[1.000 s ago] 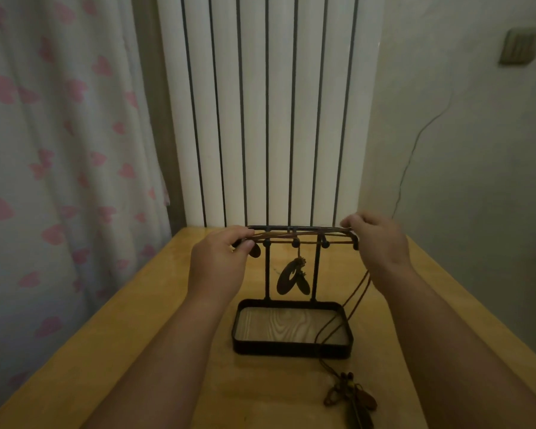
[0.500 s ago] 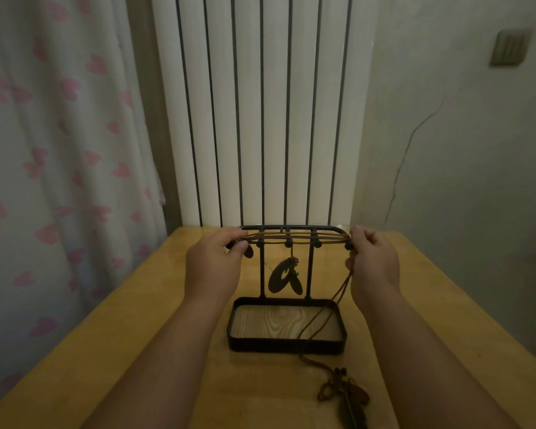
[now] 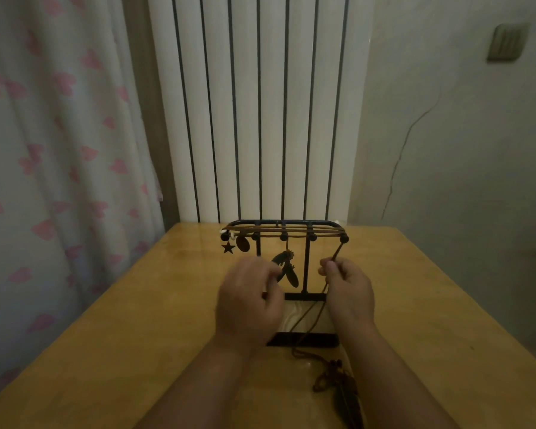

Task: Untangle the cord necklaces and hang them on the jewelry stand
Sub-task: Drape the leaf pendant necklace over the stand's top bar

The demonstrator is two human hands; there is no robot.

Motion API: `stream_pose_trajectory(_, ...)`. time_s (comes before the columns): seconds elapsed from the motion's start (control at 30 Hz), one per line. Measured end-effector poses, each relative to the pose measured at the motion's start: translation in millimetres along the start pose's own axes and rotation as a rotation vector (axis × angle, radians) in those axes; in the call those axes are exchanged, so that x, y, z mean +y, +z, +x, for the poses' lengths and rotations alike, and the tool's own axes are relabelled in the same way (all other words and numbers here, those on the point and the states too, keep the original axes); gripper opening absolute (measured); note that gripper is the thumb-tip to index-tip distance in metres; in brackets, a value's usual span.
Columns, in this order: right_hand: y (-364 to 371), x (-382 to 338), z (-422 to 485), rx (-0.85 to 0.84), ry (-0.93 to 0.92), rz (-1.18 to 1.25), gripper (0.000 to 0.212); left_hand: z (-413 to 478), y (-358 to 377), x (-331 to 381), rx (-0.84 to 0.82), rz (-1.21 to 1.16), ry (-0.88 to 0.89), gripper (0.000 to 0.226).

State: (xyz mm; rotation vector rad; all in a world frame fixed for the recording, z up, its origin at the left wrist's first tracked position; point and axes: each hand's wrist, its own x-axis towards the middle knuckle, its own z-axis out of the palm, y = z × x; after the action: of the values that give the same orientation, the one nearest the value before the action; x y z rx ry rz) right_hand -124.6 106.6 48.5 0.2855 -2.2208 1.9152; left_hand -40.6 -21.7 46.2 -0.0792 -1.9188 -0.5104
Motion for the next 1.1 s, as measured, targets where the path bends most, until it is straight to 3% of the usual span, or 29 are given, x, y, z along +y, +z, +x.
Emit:
stream_pose_trajectory(0.1, -3, -6, 1, -0.036, -0.005, -0.039, 0.02, -15, 16, 9, -0.229, -0.063, -0.107, 0.018)
stream_pose_trajectory(0.2, -9, -11, 2, -0.093, 0.028, 0.003, 0.017, -10, 29, 21, -0.447, -0.061, -0.489, 0.032)
stream_pose_trajectory(0.27, -12, -16, 0, -0.132, 0.07, 0.065, 0.016, -4, 34, 25, -0.591, -0.189, -0.688, 0.048)
stream_pose_trajectory(0.4, -15, -24, -3, -0.192, 0.168, 0.208, 0.018, 1, 36, 27, -0.753, -0.307, -0.721, 0.019)
stream_pose_trajectory(0.57, -15, -27, -4, -0.171, 0.231, 0.242, 0.016, 5, 14, 13, -0.62, -0.706, -1.009, 0.02)
stream_pose_trajectory(0.87, -6, -28, -7, -0.103, 0.235, 0.218, 0.017, 27, -31, -21, -0.602, -0.652, -1.005, 0.021)
stream_pose_trajectory(1.0, 0, -33, -8, -0.066, 0.252, 0.226, 0.016, 36, -40, -30, -0.476, -0.635, -1.062, 0.026)
stream_pose_trajectory(1.1, 4, -36, -6, -0.021, 0.269, 0.246, 0.015, 41, -42, -37, -0.311, -0.733, -1.209, 0.027)
